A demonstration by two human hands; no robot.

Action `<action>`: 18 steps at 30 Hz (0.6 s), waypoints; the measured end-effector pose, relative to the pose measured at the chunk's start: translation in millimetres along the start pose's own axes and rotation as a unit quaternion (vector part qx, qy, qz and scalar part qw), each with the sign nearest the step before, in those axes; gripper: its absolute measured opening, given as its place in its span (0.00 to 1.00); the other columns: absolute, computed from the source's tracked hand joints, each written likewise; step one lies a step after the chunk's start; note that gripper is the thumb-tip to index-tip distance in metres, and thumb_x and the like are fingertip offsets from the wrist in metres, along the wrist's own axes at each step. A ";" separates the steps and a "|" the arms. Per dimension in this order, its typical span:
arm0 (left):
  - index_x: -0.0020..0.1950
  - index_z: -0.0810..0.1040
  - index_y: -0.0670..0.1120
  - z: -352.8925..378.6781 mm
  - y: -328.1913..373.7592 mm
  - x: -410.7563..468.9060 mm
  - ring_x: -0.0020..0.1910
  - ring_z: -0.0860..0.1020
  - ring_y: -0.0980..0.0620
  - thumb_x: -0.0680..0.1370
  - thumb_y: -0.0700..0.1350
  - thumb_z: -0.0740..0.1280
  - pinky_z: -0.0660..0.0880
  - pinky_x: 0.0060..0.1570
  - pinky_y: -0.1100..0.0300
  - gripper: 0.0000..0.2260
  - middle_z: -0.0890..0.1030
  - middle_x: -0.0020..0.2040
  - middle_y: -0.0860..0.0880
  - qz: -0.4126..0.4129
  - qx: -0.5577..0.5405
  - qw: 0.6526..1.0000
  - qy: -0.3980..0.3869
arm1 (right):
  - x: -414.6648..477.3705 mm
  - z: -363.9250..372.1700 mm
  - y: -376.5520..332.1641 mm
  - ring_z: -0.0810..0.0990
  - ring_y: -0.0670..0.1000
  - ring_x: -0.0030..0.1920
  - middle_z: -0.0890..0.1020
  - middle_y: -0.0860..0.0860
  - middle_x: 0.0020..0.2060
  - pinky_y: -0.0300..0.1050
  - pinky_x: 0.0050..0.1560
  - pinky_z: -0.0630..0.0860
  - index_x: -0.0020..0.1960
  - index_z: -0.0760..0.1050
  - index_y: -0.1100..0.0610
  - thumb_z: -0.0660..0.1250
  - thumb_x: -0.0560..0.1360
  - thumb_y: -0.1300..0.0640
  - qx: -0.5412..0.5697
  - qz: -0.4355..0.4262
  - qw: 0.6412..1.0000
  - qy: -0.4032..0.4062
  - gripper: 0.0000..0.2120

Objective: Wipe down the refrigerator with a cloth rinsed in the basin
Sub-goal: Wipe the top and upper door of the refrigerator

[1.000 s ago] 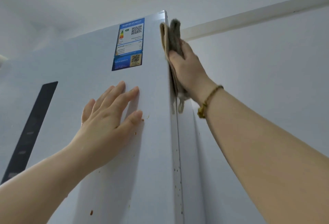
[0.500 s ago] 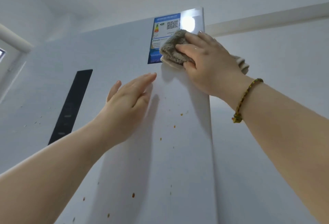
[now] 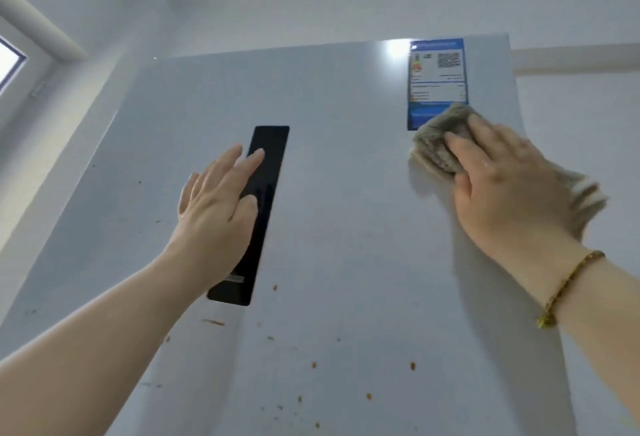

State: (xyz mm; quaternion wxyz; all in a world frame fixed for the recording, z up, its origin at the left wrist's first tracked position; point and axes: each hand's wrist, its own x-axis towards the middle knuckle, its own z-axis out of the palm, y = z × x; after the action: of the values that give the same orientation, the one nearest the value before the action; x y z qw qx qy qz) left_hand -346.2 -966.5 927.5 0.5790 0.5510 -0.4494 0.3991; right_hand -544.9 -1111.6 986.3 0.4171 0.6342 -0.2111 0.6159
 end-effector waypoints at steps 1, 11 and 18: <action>0.72 0.58 0.57 -6.8 -10.4 -0.1 0.72 0.48 0.62 0.79 0.38 0.51 0.41 0.72 0.60 0.23 0.54 0.75 0.58 -0.019 -0.021 1.000 0.007 | -10.1 3.5 -14.9 0.77 0.70 0.54 0.77 0.67 0.58 0.66 0.55 0.72 0.58 0.76 0.65 0.50 0.68 0.58 -0.011 0.006 1.000 0.011 0.25; 0.74 0.52 0.55 -63.7 -129.4 -0.5 0.75 0.44 0.55 0.80 0.41 0.51 0.42 0.72 0.56 0.24 0.48 0.76 0.53 -0.180 0.005 0.984 0.013 | -36.2 21.2 -100.9 0.75 0.65 0.60 0.76 0.62 0.61 0.57 0.62 0.65 0.62 0.73 0.60 0.52 0.73 0.59 0.002 -0.094 0.995 0.020 0.21; 0.75 0.51 0.55 -73.7 -166.6 -5.1 0.75 0.41 0.52 0.81 0.48 0.50 0.38 0.72 0.54 0.22 0.46 0.77 0.50 -0.225 0.020 0.974 0.000 | -59.0 18.7 -127.6 0.68 0.58 0.63 0.74 0.57 0.63 0.48 0.69 0.55 0.64 0.66 0.55 0.44 0.80 0.55 0.002 -0.219 0.976 -0.017 0.18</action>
State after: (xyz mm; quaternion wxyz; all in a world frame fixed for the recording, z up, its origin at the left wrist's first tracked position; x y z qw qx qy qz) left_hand -182.2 -905.3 876.8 0.6427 0.6492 -0.3060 0.2679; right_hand -442.8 -1069.0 897.5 0.5368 0.6765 -0.0727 0.4989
